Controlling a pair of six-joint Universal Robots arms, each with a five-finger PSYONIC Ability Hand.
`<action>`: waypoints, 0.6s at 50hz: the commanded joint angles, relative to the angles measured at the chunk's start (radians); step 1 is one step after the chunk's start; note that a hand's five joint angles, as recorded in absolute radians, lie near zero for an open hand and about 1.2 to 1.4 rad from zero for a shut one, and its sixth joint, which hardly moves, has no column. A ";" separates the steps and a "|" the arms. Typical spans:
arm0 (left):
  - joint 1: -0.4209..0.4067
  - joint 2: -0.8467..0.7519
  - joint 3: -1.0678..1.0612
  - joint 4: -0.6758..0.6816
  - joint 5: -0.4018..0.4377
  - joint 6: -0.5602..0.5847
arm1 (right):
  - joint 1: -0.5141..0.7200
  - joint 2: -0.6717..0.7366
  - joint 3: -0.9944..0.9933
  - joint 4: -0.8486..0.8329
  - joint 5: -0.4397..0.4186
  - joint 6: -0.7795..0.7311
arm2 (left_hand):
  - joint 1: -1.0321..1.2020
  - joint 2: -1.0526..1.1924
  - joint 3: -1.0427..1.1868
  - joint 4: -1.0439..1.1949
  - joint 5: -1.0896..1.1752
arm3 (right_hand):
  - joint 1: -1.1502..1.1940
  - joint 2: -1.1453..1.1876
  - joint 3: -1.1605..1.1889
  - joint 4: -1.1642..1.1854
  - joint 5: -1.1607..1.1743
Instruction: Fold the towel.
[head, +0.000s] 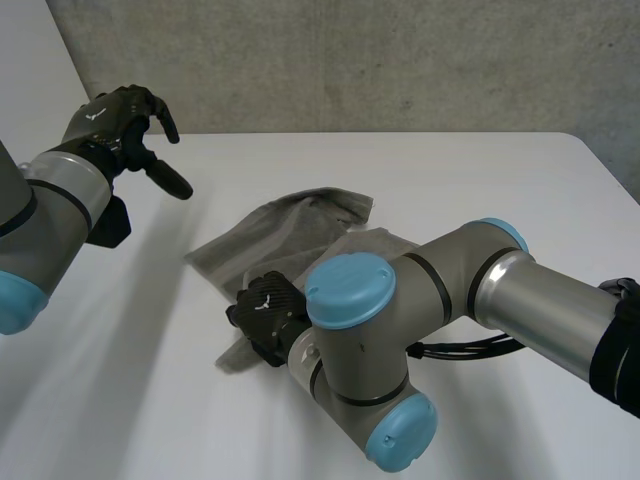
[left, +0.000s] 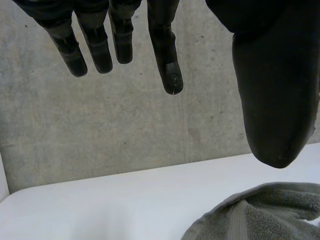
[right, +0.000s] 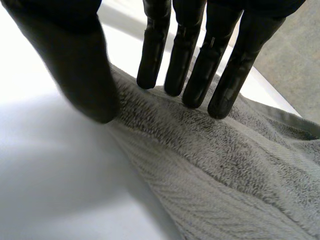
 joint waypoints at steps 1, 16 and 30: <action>0.000 -0.049 0.003 0.019 0.000 0.001 | -0.009 -0.009 -0.004 0.019 -0.001 0.004 | -0.357 -0.067 -0.075 -0.071 -0.029 | 0.339 0.335 0.340 0.341 0.341; -0.006 -0.210 0.009 0.042 0.103 0.145 | -0.208 -0.340 0.262 0.055 0.021 0.021 | -0.365 -0.075 -0.084 -0.080 -0.037 | 0.463 0.459 0.464 0.465 0.464; -0.078 -0.308 -0.005 0.029 0.287 0.325 | -0.477 -0.509 0.525 -0.180 0.015 0.210 | -0.362 -0.072 -0.081 -0.077 -0.034 | 0.463 0.459 0.464 0.465 0.464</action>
